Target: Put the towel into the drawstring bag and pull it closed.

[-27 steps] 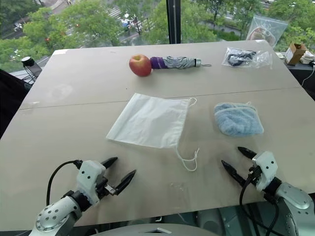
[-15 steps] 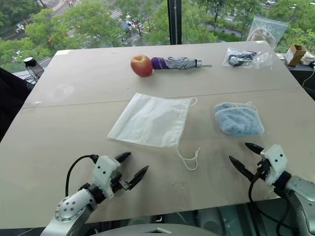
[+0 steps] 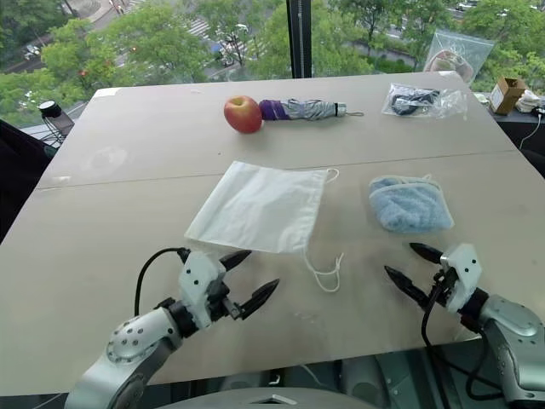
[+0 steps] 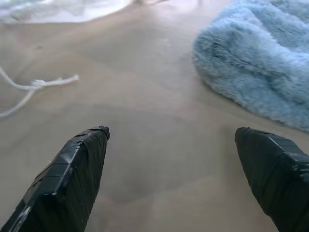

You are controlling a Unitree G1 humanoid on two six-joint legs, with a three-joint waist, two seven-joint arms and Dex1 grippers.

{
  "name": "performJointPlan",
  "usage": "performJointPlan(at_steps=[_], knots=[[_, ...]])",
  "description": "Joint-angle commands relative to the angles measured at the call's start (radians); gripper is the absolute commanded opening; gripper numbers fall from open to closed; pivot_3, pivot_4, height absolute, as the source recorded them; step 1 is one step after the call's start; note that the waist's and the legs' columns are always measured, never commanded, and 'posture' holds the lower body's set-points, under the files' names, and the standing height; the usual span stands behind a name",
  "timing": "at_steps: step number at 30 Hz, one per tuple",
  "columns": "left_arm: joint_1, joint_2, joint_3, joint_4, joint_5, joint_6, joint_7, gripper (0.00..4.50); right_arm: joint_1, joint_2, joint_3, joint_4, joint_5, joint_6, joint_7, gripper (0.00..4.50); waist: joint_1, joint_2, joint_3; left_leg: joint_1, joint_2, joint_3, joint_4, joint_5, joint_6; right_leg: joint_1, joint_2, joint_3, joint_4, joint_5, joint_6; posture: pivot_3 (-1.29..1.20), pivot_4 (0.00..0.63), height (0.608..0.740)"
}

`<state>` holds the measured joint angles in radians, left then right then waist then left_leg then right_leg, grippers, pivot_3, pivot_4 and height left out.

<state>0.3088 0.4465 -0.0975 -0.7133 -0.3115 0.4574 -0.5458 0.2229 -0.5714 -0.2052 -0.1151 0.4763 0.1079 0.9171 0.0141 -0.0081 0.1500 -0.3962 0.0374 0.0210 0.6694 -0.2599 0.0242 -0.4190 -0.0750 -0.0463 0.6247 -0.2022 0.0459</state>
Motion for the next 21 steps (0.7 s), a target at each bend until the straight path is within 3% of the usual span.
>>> performJointPlan(at_steps=[1,4,6,11,14,21], knots=[[-0.149,-0.031,-0.029,-0.052,-0.086,0.113,0.021,4.50,-0.021,-0.012,-0.007,-0.108,0.089,0.062,0.033,4.45,0.002,0.000,0.001,0.000,0.000,0.000,0.001,0.000,0.000,0.000,0.002,0.003,0.000,0.000,0.000,0.00,0.150,0.740],[-0.362,-0.142,-0.058,0.057,-0.100,0.179,0.090,4.50,-0.013,-0.015,-0.037,-0.188,0.151,0.113,0.016,4.45,0.005,-0.001,0.001,-0.001,-0.001,-0.001,0.004,0.000,0.000,0.004,0.005,0.006,0.001,0.000,0.000,0.00,0.150,0.740],[-0.518,-0.220,-0.143,0.175,-0.026,0.208,0.146,4.50,0.004,-0.017,-0.049,-0.233,0.159,0.117,0.009,4.45,0.013,-0.003,0.001,0.000,-0.002,-0.001,0.005,0.000,0.000,0.006,0.007,0.008,0.001,0.000,0.000,0.00,0.150,0.740],[-0.747,-0.299,-0.327,0.443,0.238,0.185,0.296,4.50,0.002,0.017,-0.033,-0.258,0.130,0.098,-0.036,4.45,0.010,-0.006,0.002,-0.001,-0.004,-0.001,0.005,0.000,0.001,0.006,0.012,0.016,0.000,0.000,0.000,0.00,0.150,0.740],[-0.805,-0.364,-0.330,0.538,0.307,0.177,0.378,4.50,-0.006,0.039,-0.017,-0.253,0.108,0.084,-0.053,4.45,0.002,-0.007,0.002,-0.001,-0.004,-0.001,0.004,0.000,0.001,0.005,0.012,0.016,0.000,0.000,0.000,0.00,0.150,0.740],[-0.761,-0.326,-0.394,0.484,0.502,0.268,0.460,4.50,0.014,0.045,-0.033,-0.245,0.083,0.054,-0.065,4.45,0.000,-0.006,0.002,0.000,-0.002,-0.001,0.001,0.000,0.001,0.004,0.014,0.016,0.000,0.000,0.000,0.00,0.150,0.740]])
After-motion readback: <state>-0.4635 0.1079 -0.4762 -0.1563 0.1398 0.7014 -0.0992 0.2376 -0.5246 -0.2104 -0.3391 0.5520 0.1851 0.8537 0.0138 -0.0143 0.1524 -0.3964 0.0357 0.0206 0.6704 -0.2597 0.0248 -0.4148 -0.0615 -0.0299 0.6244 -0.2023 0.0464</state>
